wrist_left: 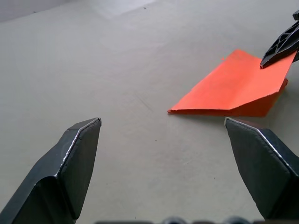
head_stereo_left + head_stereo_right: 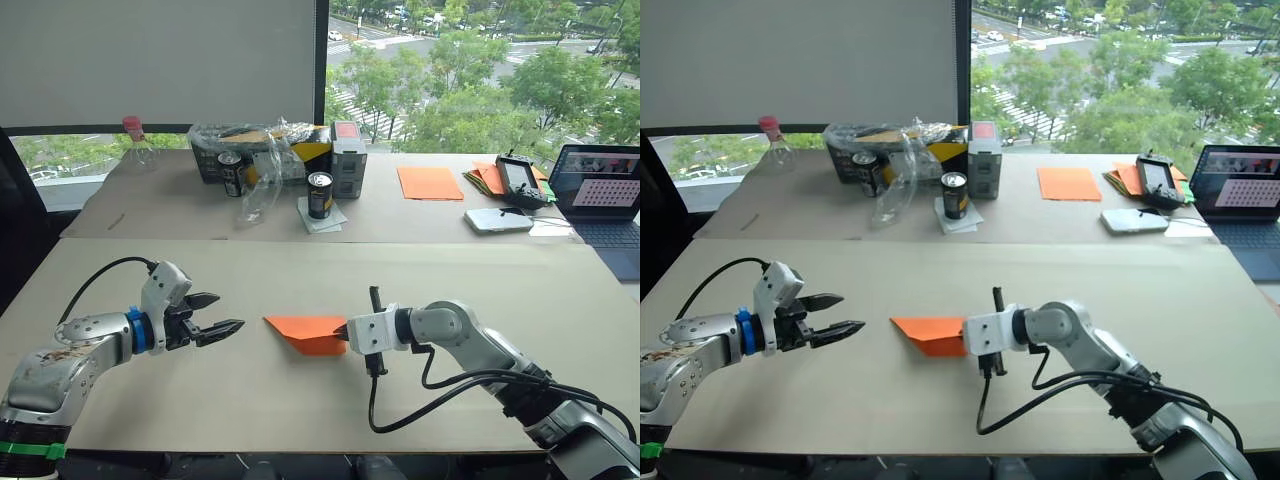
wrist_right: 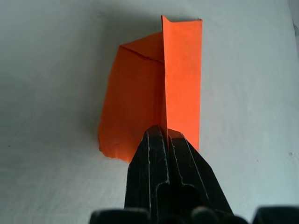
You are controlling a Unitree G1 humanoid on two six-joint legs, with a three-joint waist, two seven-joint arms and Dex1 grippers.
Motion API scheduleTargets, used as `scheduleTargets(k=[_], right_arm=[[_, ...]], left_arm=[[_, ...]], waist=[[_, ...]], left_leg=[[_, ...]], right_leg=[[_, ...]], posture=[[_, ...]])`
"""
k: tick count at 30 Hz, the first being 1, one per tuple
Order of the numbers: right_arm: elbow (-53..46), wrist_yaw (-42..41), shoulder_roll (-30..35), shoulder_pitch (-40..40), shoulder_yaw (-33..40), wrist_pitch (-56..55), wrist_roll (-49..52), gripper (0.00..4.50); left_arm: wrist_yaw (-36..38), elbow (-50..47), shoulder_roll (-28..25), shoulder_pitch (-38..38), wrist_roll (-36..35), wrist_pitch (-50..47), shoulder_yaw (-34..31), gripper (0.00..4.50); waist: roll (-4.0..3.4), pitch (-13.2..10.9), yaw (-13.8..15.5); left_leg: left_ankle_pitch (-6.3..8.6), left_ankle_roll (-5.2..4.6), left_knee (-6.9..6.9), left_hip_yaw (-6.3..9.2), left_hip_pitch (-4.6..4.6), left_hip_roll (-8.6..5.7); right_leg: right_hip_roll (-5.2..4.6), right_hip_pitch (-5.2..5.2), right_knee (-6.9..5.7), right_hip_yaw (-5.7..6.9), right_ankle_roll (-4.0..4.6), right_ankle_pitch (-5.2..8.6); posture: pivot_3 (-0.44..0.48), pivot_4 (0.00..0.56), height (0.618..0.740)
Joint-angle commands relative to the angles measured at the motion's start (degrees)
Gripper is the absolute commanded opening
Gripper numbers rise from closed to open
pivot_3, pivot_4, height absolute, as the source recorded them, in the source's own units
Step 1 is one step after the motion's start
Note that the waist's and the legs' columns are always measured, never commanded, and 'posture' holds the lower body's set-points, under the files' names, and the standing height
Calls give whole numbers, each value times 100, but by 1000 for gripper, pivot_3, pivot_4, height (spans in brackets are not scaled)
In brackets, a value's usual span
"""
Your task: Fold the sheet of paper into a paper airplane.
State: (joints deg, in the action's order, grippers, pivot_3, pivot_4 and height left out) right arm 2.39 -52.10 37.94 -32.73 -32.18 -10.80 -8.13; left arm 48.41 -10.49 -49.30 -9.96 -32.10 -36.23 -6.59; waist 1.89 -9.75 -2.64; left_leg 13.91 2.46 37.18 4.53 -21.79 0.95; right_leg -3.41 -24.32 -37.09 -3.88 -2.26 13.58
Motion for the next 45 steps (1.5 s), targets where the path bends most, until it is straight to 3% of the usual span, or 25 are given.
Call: scheduleTargets(k=[1,3,6,17,28,35,45], right_arm=[[89,-160,20,-51,223,-491,-7,47],[112,-207,-18,-26,259,-561,-2,47],[-12,-285,-46,61,330,-508,47,0],[-344,-470,-51,244,599,-151,57,0],[-1048,-588,-192,558,728,885,172,0],[-1664,-849,-444,831,759,2543,690,0],[-1330,-1357,-553,436,887,3476,1354,0]], left_arm=[[223,-33,200,-203,106,221,243,4500],[351,-1,262,-282,61,129,307,4500],[582,229,474,-611,121,100,638,3747],[1478,1137,997,-1145,879,1120,1548,51],[1655,2192,1459,-1501,1990,2265,2189,20],[1759,2402,1629,-1513,2159,2441,2232,20],[2003,2393,1523,-1300,2289,2470,2313,20]], waist=[[0,0,8],[0,0,11],[0,0,18],[0,0,8],[-1,1,28],[-2,3,27],[-4,5,22]], left_leg=[[0,0,1,0,-1,0],[0,0,7,0,-4,-1],[1,-1,10,1,-5,-1],[2,-5,19,3,-1,-2],[14,-25,65,4,-18,-5],[14,-26,66,6,-11,-5],[15,-27,67,6,-7,-5]], right_leg=[[0,0,0,0,0,0],[-1,1,0,0,0,0],[0,0,-5,0,0,0],[2,7,-8,1,-1,0],[1,13,-10,1,-5,-2],[2,19,-14,1,-6,-2],[2,23,-13,1,-8,-1]], posture=[[0,150,730],[0,150,730],[0,150,730],[0,150,730],[0,150,730],[0,150,730],[0,150,730]])
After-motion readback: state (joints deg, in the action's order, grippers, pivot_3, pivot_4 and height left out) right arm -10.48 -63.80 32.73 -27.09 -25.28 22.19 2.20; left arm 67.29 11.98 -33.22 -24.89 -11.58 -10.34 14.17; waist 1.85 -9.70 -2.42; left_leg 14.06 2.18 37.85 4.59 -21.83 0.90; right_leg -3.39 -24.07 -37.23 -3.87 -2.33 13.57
